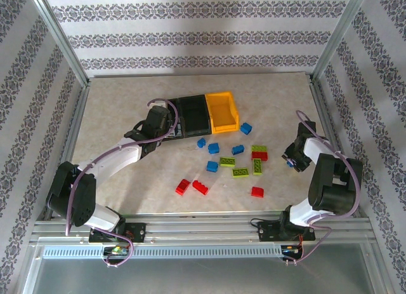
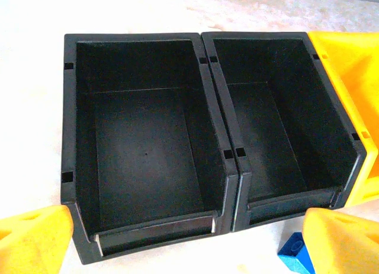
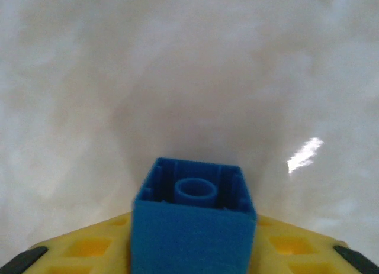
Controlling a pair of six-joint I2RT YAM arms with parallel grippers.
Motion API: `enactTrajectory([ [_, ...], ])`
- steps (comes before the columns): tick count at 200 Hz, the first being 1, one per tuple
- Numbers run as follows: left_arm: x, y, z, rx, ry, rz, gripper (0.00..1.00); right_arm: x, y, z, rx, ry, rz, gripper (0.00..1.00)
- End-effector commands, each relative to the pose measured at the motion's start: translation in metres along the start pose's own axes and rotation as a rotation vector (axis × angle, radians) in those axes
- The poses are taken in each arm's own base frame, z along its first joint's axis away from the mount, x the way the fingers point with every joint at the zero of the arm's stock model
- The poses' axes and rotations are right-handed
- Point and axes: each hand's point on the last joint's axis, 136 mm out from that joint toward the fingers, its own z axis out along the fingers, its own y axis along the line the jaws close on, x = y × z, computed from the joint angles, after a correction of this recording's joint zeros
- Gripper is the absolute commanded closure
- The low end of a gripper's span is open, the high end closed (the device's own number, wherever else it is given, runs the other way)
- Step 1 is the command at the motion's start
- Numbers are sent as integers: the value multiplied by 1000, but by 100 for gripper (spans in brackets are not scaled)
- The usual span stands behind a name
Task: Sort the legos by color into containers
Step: Pick up the lego from the middle-right of the table, then place the lego in the container.
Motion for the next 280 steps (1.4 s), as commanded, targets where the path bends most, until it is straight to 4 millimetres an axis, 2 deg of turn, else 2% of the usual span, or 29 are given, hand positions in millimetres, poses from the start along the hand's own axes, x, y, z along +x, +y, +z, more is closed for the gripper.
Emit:
enactTrajectory([
  [1,-2,4,-4,-19,-15,-13,1,-5,20,-6,-71,-11,-35,66],
  [33,3,5,-4,-18,3,-28,1,-1,43,-18,-136,-19,-86,71],
  [71,15,5,-4,1,43,-34,1,1,94,-56,-247,-90,-189,72],
  [99,22,6,-5,9,60,-40,0,6,136,-87,-323,-152,-283,72],
  [120,26,5,-7,22,61,-49,0,15,174,-111,-375,-198,-383,72],
  [155,27,6,-12,41,54,-67,1,35,239,-136,-401,-272,-578,72],
  [193,29,6,-18,54,56,-79,0,54,294,-121,-375,-240,-717,72],
  [219,33,8,-23,61,56,-99,0,59,321,-108,-360,-220,-770,71],
  [248,38,11,-28,71,52,-121,1,62,336,-87,-335,-187,-788,68],
  [280,43,13,-32,80,52,-135,0,61,340,-62,-279,-163,-797,67],
])
